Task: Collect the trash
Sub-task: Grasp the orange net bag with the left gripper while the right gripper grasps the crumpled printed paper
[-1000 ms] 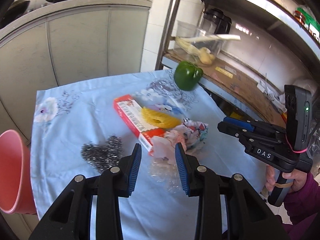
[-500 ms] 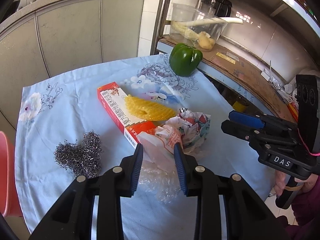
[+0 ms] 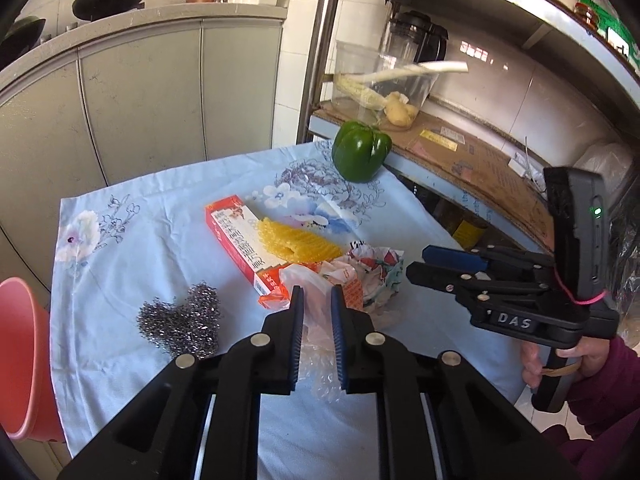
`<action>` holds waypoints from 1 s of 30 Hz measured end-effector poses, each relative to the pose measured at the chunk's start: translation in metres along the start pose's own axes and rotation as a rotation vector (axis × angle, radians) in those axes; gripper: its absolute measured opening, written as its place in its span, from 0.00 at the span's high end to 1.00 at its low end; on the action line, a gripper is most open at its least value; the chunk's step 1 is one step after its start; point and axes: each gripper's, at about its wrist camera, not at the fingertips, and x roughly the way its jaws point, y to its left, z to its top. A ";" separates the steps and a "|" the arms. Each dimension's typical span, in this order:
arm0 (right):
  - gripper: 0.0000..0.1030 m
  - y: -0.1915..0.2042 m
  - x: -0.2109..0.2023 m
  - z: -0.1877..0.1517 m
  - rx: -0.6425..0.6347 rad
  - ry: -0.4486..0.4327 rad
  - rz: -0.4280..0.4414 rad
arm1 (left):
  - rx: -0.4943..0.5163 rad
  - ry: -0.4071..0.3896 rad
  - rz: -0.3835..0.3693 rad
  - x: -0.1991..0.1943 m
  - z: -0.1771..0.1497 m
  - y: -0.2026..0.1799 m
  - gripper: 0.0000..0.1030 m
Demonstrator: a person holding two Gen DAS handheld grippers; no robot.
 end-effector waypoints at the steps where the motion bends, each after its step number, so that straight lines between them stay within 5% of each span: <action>1: 0.65 0.000 0.002 0.001 0.000 0.001 0.003 | -0.008 -0.015 0.002 -0.005 0.001 0.002 0.88; 12: 0.66 -0.002 0.026 0.009 0.040 0.030 0.033 | -0.061 -0.107 0.036 -0.039 0.010 0.019 0.88; 17: 0.91 0.005 0.022 0.006 -0.001 0.027 0.042 | -0.072 -0.119 0.049 -0.044 0.008 0.023 0.88; 30: 0.94 0.015 -0.033 0.021 -0.034 -0.128 0.015 | -0.080 -0.188 0.068 -0.066 0.009 0.025 0.88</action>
